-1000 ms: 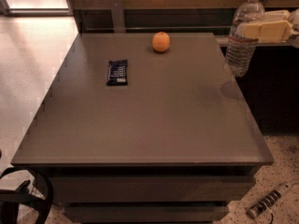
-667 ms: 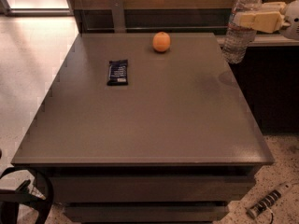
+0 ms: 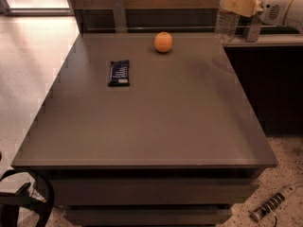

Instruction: Move water bottle near orange

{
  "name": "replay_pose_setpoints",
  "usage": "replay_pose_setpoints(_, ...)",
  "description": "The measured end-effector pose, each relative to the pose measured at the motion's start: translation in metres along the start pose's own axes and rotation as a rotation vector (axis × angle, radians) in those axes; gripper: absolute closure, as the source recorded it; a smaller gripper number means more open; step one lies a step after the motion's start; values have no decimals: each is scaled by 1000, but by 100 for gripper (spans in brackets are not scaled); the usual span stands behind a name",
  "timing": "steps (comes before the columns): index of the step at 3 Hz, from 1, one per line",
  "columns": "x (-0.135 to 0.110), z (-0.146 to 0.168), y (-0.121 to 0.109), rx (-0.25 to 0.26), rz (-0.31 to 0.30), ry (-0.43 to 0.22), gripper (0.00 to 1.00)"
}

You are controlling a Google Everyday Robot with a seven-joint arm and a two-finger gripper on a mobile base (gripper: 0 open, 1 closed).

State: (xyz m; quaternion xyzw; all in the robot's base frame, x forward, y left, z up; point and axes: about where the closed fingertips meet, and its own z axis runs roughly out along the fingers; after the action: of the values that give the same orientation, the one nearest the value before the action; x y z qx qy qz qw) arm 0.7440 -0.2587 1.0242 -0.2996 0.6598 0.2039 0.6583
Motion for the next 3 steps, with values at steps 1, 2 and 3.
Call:
replay_pose_setpoints(1, 5, 38, 7, 11, 6, 31, 100)
replay_pose_setpoints(2, 17, 65, 20, 15, 17, 16, 100)
replay_pose_setpoints(3, 31, 79, 29, 23, 40, -19, 100)
